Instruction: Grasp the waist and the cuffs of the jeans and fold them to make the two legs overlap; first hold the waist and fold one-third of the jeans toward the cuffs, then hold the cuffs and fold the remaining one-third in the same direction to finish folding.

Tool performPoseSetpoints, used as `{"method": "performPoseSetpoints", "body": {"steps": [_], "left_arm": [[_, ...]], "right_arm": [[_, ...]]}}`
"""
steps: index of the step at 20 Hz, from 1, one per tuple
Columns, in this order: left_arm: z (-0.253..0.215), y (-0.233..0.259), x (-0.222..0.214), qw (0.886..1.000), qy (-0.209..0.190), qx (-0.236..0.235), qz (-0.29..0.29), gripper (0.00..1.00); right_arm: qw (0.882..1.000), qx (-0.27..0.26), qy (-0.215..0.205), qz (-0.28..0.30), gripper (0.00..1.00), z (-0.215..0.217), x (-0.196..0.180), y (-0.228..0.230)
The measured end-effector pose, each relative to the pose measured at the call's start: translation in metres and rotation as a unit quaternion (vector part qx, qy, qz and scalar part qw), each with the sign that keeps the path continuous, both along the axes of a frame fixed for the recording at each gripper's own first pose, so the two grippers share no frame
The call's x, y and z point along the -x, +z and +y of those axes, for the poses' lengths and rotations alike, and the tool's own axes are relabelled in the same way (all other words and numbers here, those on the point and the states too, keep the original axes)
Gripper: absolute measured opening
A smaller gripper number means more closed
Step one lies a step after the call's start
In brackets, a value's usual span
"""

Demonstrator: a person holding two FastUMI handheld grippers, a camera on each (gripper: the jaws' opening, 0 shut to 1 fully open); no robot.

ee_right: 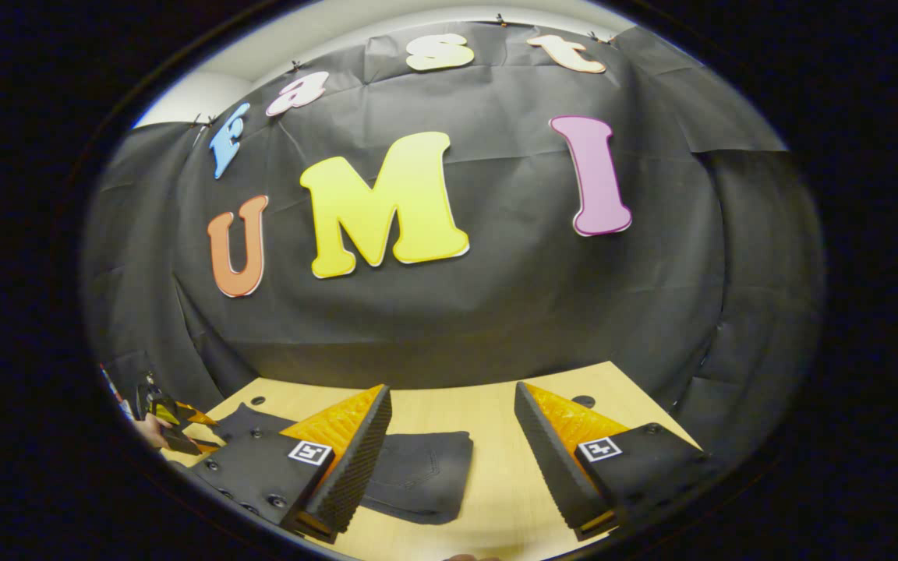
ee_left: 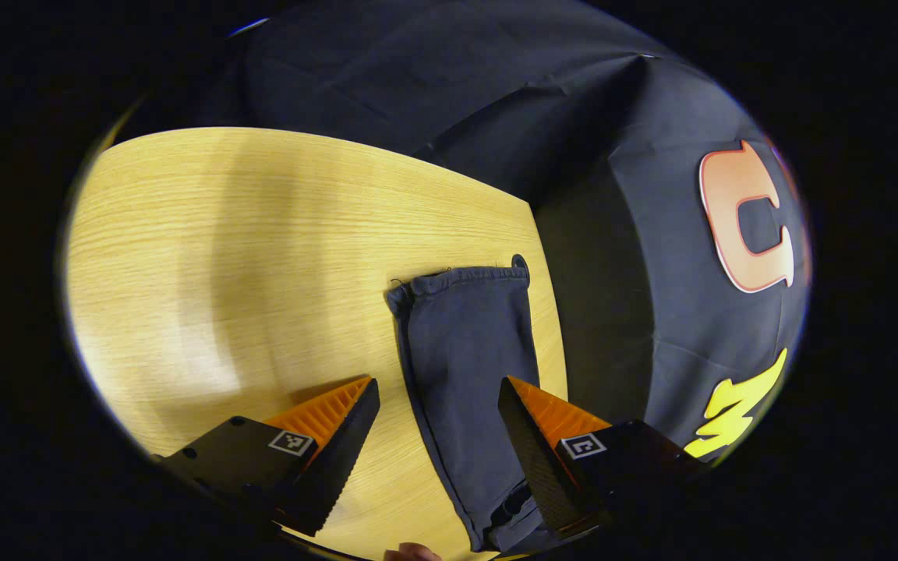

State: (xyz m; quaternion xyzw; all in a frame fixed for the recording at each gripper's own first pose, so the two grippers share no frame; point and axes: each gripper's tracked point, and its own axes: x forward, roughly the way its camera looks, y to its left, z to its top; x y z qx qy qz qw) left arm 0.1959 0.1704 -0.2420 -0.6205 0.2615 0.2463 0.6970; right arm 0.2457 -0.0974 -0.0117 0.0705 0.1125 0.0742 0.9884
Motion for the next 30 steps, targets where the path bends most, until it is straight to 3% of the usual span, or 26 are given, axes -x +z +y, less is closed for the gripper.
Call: {"method": "performPoseSetpoints", "body": {"steps": [8, 9, 10, 13, 16, 17, 18, 20, 22, 25, 26, 30], "left_arm": [[0.019, -0.009, -0.033, 0.997, 0.054, 0.022, -0.045, 1.0], [0.019, -0.016, -0.031, 0.998, 0.054, 0.018, -0.034, 0.89], [0.019, -0.026, -0.022, 0.998, 0.054, 0.012, -0.01, 0.71], [0.018, -0.028, -0.022, 0.995, 0.082, 0.035, -0.034, 0.18], [0.017, -0.03, -0.024, 0.997, 0.069, 0.012, -0.035, 0.06], [0.017, -0.025, -0.026, 0.997, 0.07, 0.013, -0.04, 0.05], [0.016, -0.015, -0.028, 0.996, 0.069, 0.01, -0.053, 0.04], [0.013, 0.0, -0.031, 0.995, 0.065, 0.008, -0.072, 0.04], [0.012, 0.018, -0.038, 0.994, 0.069, 0.011, -0.086, 0.04], [-0.002, 0.048, -0.043, 0.994, 0.043, -0.03, -0.098, 0.04], [-0.004, 0.061, -0.046, 0.993, 0.04, -0.038, -0.109, 0.04], [-0.04, 0.107, -0.054, 0.985, -0.002, -0.118, -0.127, 0.04]], "right_arm": [[0.999, 0.046, -0.023, 0.012, 0.99, -0.041, 0.0, -0.006], [0.998, 0.047, -0.025, 0.014, 0.99, -0.044, -0.001, -0.008], [0.998, 0.046, -0.026, 0.016, 0.99, -0.046, 0.0, -0.008], [0.998, 0.047, -0.032, 0.018, 0.99, -0.057, 0.001, -0.008], [0.998, 0.045, -0.039, 0.021, 0.98, -0.069, 0.001, -0.006], [0.998, 0.046, -0.039, 0.021, 0.94, -0.071, 0.001, -0.005], [0.998, 0.047, -0.037, 0.02, 0.99, -0.072, 0.001, -0.005], [0.998, 0.045, -0.037, 0.024, 0.94, -0.072, 0.001, -0.006], [0.998, 0.036, -0.037, 0.024, 0.99, -0.071, 0.002, -0.006], [0.999, 0.028, -0.035, 0.027, 0.94, -0.071, 0.004, -0.008], [0.999, 0.031, -0.034, 0.027, 0.99, -0.073, 0.006, -0.009], [0.999, 0.017, -0.03, 0.036, 0.98, -0.07, 0.009, -0.014]]}}
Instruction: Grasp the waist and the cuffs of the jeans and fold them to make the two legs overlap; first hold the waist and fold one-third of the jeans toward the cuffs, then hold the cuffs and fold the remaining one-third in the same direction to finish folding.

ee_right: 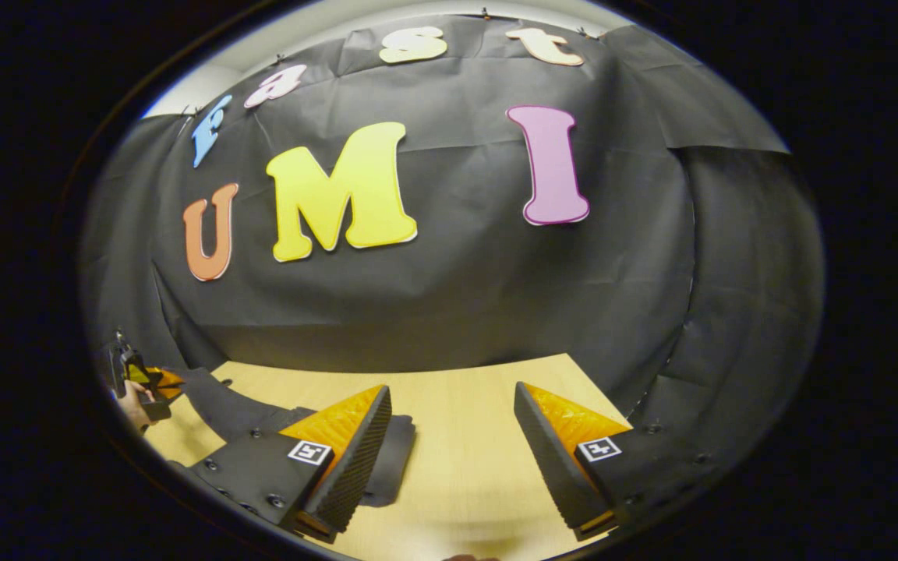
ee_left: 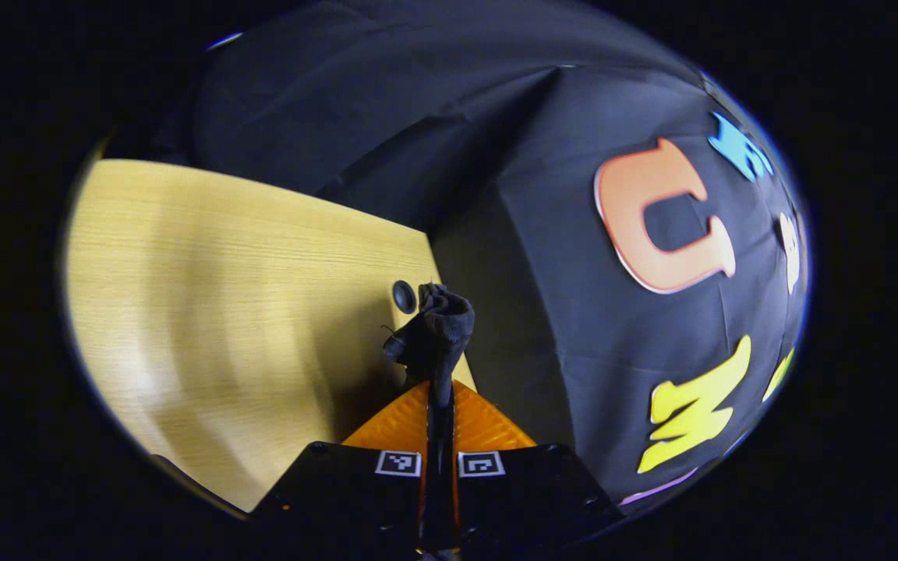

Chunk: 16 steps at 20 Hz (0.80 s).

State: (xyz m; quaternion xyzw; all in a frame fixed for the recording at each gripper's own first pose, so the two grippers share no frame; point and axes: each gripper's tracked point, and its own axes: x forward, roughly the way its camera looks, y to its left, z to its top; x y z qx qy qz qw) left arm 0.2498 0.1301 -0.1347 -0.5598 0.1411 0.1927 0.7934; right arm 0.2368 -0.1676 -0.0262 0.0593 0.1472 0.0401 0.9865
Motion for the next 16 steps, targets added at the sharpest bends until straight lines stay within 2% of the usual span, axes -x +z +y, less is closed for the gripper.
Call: {"method": "performPoseSetpoints", "body": {"steps": [5, 7, 8, 12, 13, 14, 15, 16], "left_arm": [[-0.079, 0.065, -0.016, 0.993, -0.072, -0.089, -0.041, 0.04], [-0.154, 0.092, -0.02, 0.981, -0.133, -0.131, -0.059, 0.04], [-0.183, 0.101, -0.023, 0.976, -0.154, -0.136, -0.069, 0.04], [-0.278, 0.104, -0.023, 0.953, -0.231, -0.182, -0.074, 0.04], [-0.298, 0.098, -0.025, 0.947, -0.246, -0.193, -0.07, 0.04], [-0.314, 0.091, -0.029, 0.943, -0.257, -0.203, -0.064, 0.03], [-0.333, 0.078, -0.036, 0.935, -0.273, -0.219, -0.055, 0.03], [-0.343, 0.068, -0.04, 0.929, -0.285, -0.231, -0.051, 0.03]], "right_arm": [[1.0, -0.003, 0.01, 0.011, 0.99, -0.006, 0.015, -0.011], [1.0, -0.009, 0.006, 0.009, 0.98, -0.016, 0.017, -0.009], [1.0, -0.009, 0.001, 0.009, 0.98, -0.024, 0.02, -0.009], [0.999, -0.019, -0.024, 0.01, 0.99, -0.054, 0.031, -0.011], [0.999, -0.022, -0.03, 0.01, 0.94, -0.061, 0.034, -0.012], [0.999, -0.025, -0.036, 0.012, 0.99, -0.067, 0.037, -0.013], [0.999, -0.028, -0.04, 0.013, 0.99, -0.07, 0.04, -0.015], [0.998, -0.032, -0.044, 0.015, 0.94, -0.073, 0.042, -0.016]]}}
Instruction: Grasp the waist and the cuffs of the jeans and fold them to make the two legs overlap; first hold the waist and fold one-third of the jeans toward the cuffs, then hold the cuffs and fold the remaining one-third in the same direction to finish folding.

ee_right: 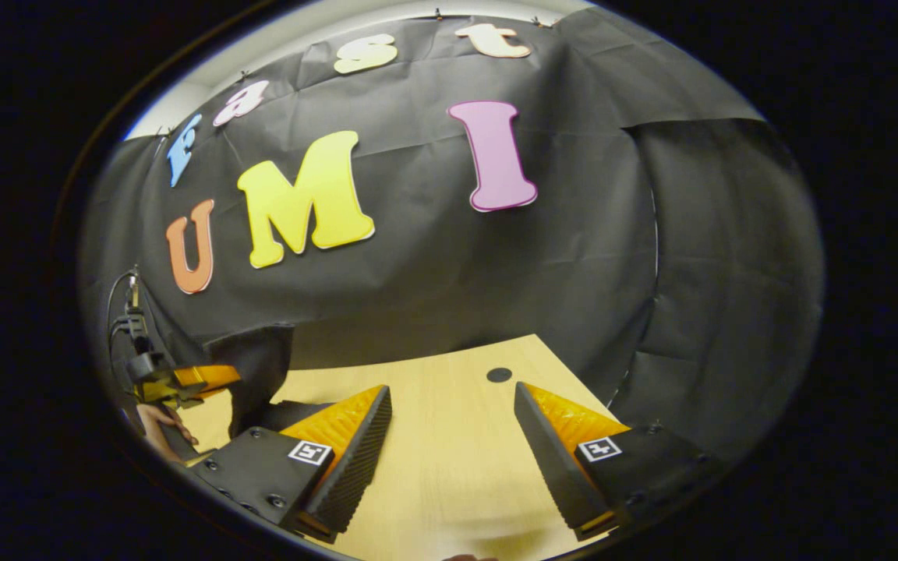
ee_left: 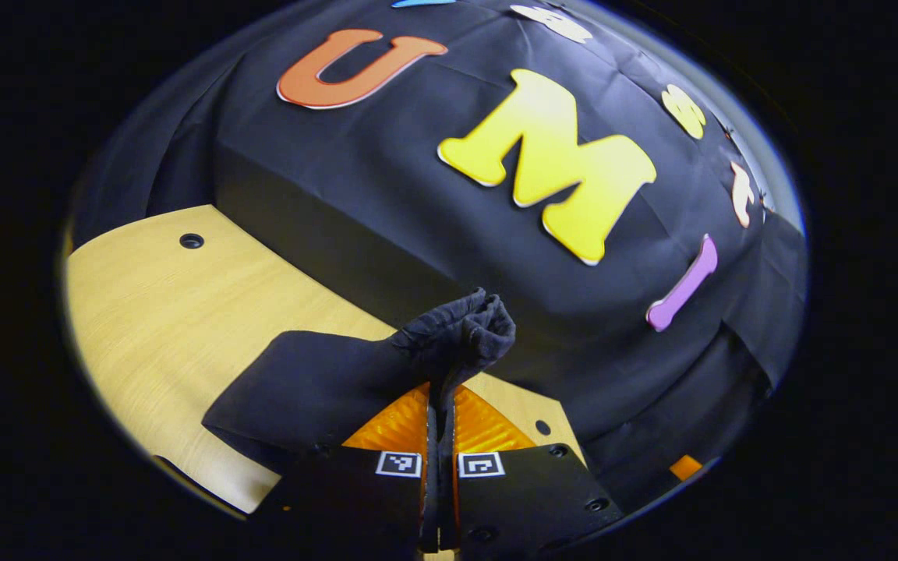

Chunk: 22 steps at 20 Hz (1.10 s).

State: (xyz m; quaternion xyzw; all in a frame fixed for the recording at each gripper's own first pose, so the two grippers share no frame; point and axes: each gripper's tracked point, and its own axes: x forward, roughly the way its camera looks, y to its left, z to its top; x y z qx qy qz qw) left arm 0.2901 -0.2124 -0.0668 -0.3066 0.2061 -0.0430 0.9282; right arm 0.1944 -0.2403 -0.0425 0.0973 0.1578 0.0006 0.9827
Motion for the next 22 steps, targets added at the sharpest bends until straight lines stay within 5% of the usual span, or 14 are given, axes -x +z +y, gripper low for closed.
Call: {"method": "performPoseSetpoints", "body": {"steps": [9, 10, 14, 22], "left_arm": [[-0.072, -0.113, 0.021, 0.991, -0.071, -0.056, 0.094, 0.07], [-0.078, -0.112, 0.023, 0.992, -0.078, -0.042, 0.089, 0.0], [-0.097, -0.105, 0.026, 0.99, -0.102, -0.075, 0.067, 0.96], [-0.104, -0.066, 0.053, 0.989, -0.127, -0.062, 0.045, 0.99]], "right_arm": [[0.999, -0.017, -0.036, 0.014, 0.99, -0.032, 0.015, -0.011], [0.999, -0.019, -0.036, 0.014, 0.99, -0.032, 0.015, -0.011], [0.999, -0.019, -0.025, 0.013, 0.99, -0.021, 0.009, -0.011], [1.0, -0.015, -0.015, 0.013, 0.99, -0.004, 0.007, -0.006]]}}
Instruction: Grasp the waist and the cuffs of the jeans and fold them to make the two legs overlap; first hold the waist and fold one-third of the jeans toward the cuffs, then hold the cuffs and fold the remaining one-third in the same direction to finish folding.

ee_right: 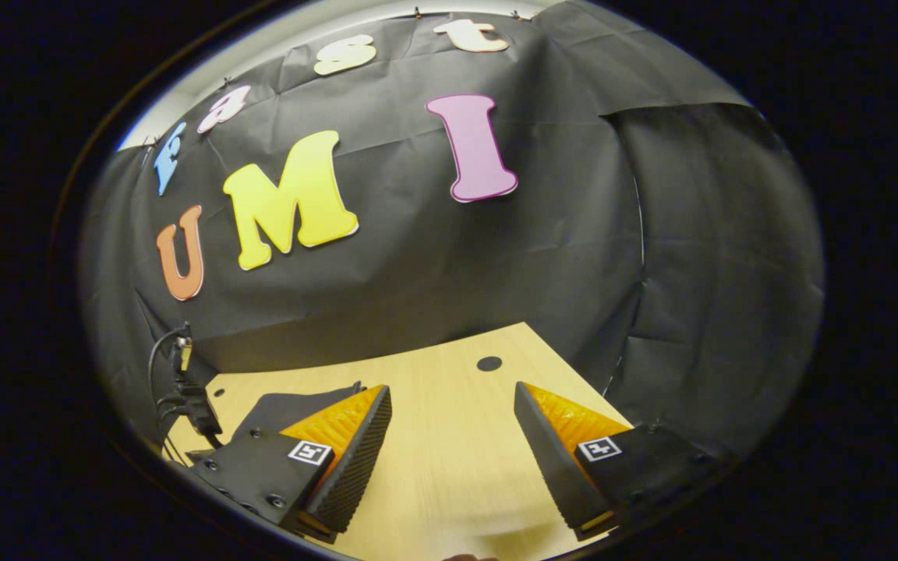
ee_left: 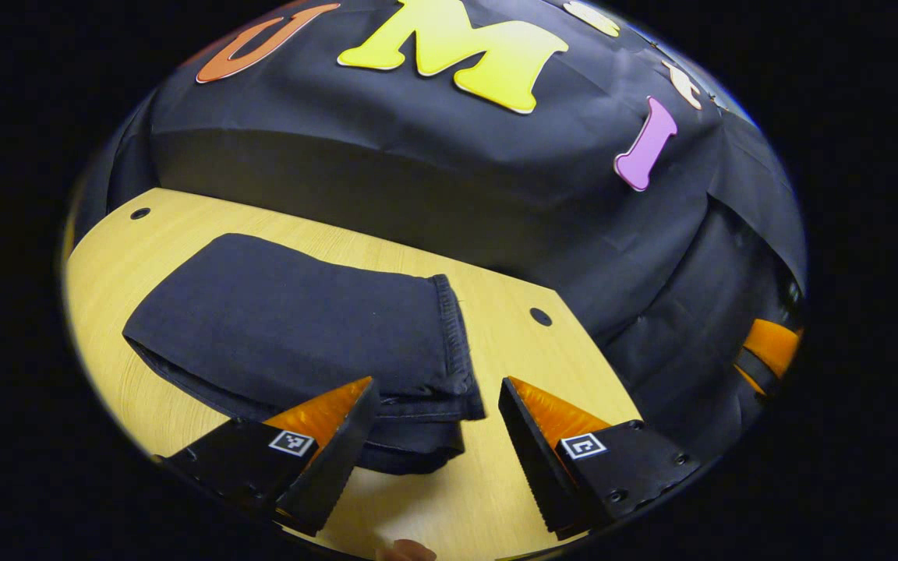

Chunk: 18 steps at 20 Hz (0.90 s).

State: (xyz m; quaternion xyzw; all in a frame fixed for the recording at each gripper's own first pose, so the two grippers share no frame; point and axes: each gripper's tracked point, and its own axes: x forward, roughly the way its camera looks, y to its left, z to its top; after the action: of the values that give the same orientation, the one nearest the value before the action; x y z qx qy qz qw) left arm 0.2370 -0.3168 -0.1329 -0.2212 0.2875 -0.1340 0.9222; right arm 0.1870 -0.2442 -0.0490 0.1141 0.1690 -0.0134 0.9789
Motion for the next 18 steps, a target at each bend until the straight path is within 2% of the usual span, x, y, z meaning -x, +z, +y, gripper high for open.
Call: {"method": "performPoseSetpoints", "body": {"steps": [5, 9, 12, 13, 14, 15, 16, 17, 18], "left_arm": [[0.038, 0.04, 0.009, 0.999, 0.016, -0.006, -0.047, 0.99], [0.111, 0.075, 0.017, 0.994, 0.058, -0.04, -0.089, 0.99], [0.183, 0.122, 0.032, 0.983, 0.109, -0.057, -0.133, 0.98], [0.196, 0.133, 0.036, 0.981, 0.116, -0.062, -0.145, 0.98], [0.209, 0.144, 0.041, 0.978, 0.121, -0.071, -0.156, 0.98], [0.222, 0.154, 0.045, 0.974, 0.128, -0.083, -0.167, 0.99], [0.235, 0.165, 0.05, 0.97, 0.136, -0.093, -0.179, 0.98], [0.244, 0.178, 0.056, 0.966, 0.141, -0.101, -0.192, 0.98], [0.255, 0.196, 0.066, 0.959, 0.15, -0.114, -0.212, 0.99]], "right_arm": [[1.0, 0.0, 0.019, -0.007, 0.98, 0.033, 0.0, 0.007], [0.998, -0.001, 0.051, -0.02, 0.98, 0.082, 0.006, 0.017], [0.996, -0.013, 0.081, -0.039, 0.98, 0.133, 0.013, 0.036], [0.995, -0.014, 0.088, -0.045, 0.98, 0.143, 0.016, 0.042], [0.994, -0.013, 0.095, -0.049, 0.94, 0.154, 0.018, 0.047], [0.993, -0.012, 0.099, -0.055, 0.98, 0.162, 0.022, 0.054], [0.993, -0.012, 0.103, -0.063, 0.94, 0.171, 0.026, 0.063], [0.991, -0.01, 0.109, -0.071, 0.94, 0.181, 0.032, 0.071], [0.99, -0.005, 0.112, -0.081, 0.99, 0.19, 0.037, 0.079]]}}
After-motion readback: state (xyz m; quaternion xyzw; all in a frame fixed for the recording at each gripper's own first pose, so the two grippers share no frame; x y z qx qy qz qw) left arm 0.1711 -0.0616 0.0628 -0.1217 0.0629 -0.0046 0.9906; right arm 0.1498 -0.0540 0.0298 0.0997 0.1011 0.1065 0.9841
